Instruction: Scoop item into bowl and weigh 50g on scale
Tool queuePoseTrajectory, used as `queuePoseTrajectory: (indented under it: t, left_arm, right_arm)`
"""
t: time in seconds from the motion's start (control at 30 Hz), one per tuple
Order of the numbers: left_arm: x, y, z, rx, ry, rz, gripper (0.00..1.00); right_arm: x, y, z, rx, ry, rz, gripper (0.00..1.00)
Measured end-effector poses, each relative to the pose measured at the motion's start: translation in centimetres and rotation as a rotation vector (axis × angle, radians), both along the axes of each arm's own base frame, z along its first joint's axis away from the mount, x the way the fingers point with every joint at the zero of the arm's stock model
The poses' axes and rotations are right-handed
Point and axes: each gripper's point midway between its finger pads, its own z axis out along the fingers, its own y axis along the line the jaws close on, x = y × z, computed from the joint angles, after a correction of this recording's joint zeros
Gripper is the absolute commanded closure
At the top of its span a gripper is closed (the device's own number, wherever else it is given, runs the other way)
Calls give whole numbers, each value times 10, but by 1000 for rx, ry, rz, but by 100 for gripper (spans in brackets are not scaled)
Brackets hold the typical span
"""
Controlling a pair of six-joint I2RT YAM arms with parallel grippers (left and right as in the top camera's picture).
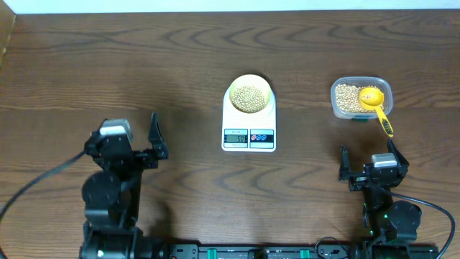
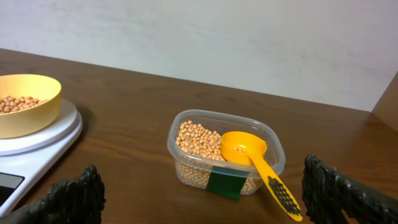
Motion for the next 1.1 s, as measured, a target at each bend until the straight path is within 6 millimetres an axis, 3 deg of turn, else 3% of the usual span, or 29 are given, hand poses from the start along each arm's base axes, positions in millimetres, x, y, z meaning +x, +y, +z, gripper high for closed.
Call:
queuePoseTrajectory:
  t: [0.5, 1.1]
  left_arm:
    - [-29, 6, -28, -4, -109, 19, 2]
    - [-20, 12, -64, -7, -254, 47, 2]
  right_arm:
    - [0, 0, 0, 0, 0, 0, 1]
    - [0, 0, 0, 0, 0, 0, 1]
